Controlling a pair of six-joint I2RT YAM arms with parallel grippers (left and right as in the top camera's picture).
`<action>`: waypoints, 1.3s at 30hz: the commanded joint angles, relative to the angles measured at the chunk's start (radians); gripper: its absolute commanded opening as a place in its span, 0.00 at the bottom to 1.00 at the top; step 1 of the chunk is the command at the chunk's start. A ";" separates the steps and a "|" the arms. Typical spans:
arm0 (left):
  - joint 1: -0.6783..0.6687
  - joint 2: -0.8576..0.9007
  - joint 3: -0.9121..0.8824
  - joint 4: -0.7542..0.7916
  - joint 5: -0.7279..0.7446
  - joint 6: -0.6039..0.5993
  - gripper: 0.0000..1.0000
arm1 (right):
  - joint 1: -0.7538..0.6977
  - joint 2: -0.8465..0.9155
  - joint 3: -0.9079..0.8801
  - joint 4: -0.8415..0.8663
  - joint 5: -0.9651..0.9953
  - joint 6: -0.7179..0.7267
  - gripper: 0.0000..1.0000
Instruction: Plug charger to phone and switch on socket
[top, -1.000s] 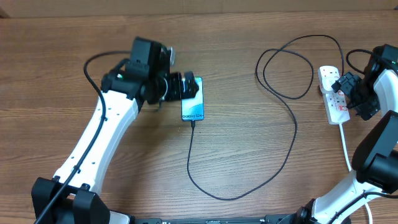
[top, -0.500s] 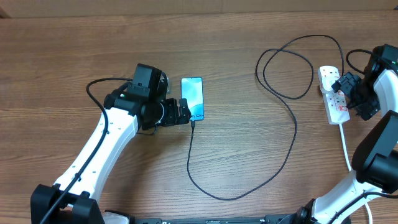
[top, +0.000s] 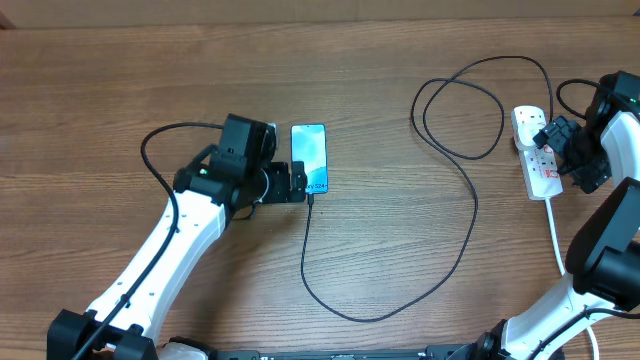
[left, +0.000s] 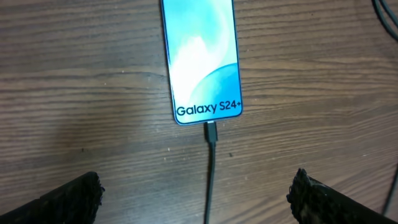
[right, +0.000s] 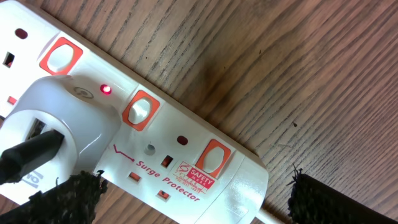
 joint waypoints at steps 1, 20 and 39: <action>-0.003 -0.040 -0.049 0.043 -0.046 0.047 0.99 | -0.006 0.010 0.017 0.003 0.010 -0.015 1.00; 0.006 -0.172 -0.354 0.292 -0.231 0.075 0.99 | -0.006 0.010 0.017 0.003 0.010 -0.015 1.00; 0.103 -0.192 -0.515 0.533 -0.072 0.180 0.99 | -0.006 0.010 0.017 0.003 0.010 -0.015 1.00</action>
